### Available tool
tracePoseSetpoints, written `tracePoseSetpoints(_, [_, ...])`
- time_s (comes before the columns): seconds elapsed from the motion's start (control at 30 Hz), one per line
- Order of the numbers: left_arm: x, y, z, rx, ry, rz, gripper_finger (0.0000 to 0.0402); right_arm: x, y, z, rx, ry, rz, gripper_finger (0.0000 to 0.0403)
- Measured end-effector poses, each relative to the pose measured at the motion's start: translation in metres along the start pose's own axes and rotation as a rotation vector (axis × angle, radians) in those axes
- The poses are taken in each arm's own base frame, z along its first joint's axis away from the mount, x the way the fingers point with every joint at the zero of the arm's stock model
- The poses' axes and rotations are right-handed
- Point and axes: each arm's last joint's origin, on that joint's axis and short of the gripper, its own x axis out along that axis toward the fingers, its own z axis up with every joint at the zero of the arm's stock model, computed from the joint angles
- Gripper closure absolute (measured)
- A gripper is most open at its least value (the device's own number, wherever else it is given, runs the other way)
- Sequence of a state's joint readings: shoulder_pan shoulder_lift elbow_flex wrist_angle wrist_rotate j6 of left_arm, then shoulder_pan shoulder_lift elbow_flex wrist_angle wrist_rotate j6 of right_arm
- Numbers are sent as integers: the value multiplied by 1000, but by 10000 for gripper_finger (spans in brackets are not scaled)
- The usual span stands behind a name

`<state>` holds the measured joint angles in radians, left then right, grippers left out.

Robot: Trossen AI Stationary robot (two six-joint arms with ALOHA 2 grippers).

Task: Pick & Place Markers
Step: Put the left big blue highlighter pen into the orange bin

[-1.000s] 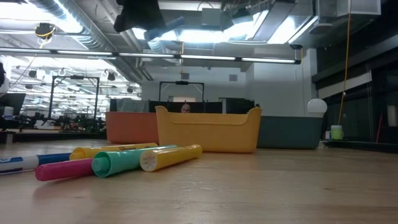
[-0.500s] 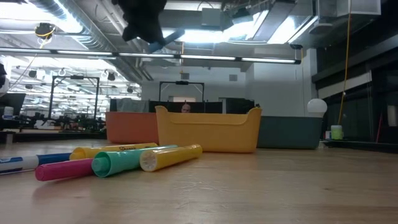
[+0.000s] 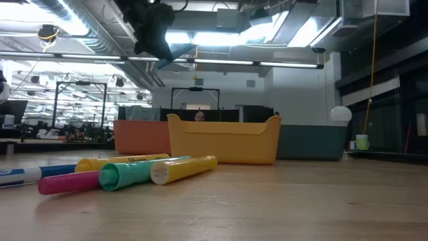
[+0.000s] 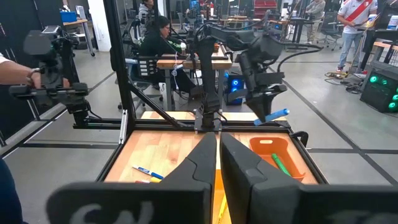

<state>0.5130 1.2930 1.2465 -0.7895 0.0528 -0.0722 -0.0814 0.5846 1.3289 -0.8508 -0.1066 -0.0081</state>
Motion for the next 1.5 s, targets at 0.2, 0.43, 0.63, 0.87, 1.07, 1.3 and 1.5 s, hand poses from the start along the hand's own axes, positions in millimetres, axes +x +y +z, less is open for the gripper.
tracePoseSetpoints(0.2, [-2,26,1,38,-5,33,342,0,0,0,0,0,-1,379])
tracePoseSetpoints(0.43, [-4,47,0,101,-2,85,342,0,0,0,0,0,0,379])
tracePoseSetpoints(0.63, [8,57,-2,152,58,95,342,0,0,0,0,0,0,379])
tracePoseSetpoints(0.87, [32,62,-5,223,154,77,342,0,0,0,0,0,-1,379])
tracePoseSetpoints(1.07, [55,66,-9,269,242,52,342,0,0,0,0,0,0,379])
tracePoseSetpoints(1.3, [78,70,-14,320,323,23,342,0,0,0,0,0,-1,379])
tracePoseSetpoints(1.5, [96,72,-23,369,419,-13,342,0,0,0,0,0,-1,379])
